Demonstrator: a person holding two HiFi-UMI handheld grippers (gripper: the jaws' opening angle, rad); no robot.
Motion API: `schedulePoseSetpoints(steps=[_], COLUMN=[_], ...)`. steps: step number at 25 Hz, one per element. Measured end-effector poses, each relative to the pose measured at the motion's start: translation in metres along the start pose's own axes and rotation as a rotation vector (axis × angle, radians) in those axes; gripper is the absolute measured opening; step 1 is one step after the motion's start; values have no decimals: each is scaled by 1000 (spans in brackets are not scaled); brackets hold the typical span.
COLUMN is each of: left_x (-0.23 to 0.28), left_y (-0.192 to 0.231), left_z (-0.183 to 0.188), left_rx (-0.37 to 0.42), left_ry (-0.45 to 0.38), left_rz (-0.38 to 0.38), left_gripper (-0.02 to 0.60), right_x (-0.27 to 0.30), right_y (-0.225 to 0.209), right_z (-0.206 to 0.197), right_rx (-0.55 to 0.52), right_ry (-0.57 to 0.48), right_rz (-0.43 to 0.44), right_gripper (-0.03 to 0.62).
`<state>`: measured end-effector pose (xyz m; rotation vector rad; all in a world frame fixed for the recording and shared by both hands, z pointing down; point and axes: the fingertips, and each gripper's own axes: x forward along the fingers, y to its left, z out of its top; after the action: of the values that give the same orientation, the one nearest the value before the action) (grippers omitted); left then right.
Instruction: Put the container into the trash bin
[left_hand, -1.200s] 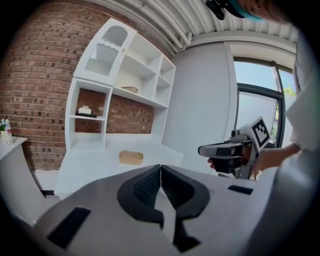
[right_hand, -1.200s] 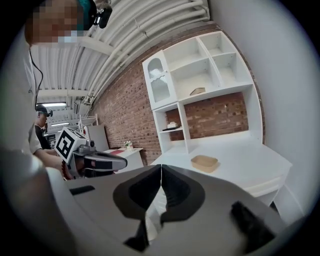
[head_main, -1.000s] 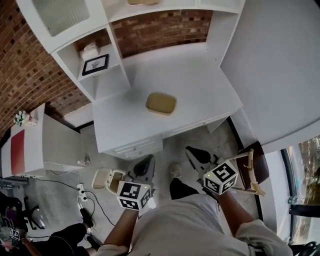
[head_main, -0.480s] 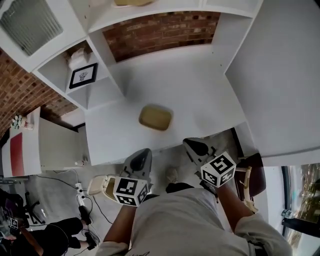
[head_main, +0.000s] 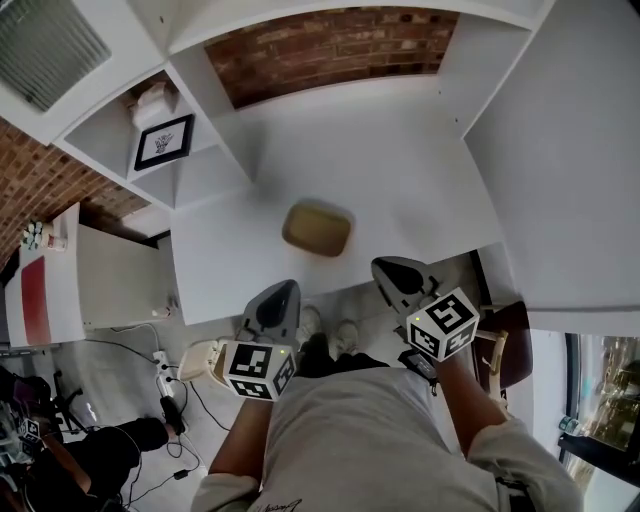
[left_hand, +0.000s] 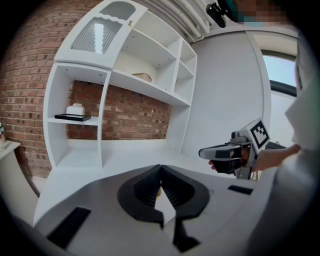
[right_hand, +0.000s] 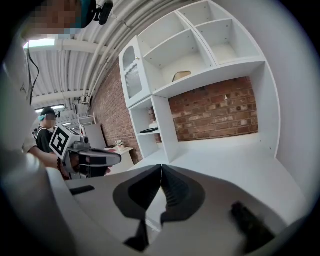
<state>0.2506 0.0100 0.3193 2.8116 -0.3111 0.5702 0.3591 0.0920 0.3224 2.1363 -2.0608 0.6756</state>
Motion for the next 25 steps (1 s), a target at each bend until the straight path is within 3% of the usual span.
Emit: schedulePoseSetpoints(steps=[10, 25], left_x=[28, 74], left_y=[38, 77], left_z=[3, 1], left_rx=[14, 7], left_ry=[43, 87], left_rz=[-48, -85], left_gripper=[15, 15], right_x=[27, 74], right_y=[-29, -76], right_z=[4, 0], right_rx=[33, 34], right_ry=[25, 83], right_rz=[-80, -111], right_gripper=[26, 28])
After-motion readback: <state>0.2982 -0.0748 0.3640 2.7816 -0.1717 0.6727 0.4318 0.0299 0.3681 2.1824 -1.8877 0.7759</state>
